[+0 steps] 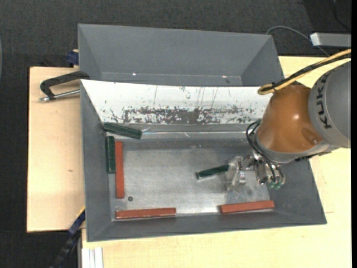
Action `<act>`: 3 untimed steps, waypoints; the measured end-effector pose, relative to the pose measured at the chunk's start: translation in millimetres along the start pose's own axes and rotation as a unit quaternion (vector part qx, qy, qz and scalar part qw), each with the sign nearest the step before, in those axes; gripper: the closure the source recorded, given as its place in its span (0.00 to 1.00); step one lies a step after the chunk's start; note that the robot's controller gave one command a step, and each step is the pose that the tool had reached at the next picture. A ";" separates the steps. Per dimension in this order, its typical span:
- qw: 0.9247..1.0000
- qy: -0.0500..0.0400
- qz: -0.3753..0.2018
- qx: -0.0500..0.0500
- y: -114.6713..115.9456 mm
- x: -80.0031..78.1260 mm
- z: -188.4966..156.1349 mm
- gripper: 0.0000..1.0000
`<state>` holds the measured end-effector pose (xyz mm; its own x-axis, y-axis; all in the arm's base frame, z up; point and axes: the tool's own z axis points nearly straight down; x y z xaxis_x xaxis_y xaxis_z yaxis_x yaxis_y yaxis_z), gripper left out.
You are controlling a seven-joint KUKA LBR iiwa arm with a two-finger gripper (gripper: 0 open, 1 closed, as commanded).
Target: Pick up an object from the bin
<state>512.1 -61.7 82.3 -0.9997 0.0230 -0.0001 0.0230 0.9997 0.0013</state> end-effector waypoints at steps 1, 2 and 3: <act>1.000 0.000 0.000 0.000 -0.1 0.0 0.0 0.00; 1.000 0.000 0.000 0.000 -0.1 0.0 0.0 0.00; 0.999 0.000 0.037 0.001 16.6 -5.3 -6.9 0.00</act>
Offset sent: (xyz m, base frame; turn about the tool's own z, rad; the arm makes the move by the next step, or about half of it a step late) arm 0.0000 0.0000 0.0000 0.0000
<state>517.9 -45.2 89.2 -0.9952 0.0976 -0.0010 0.0976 0.9952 -0.0015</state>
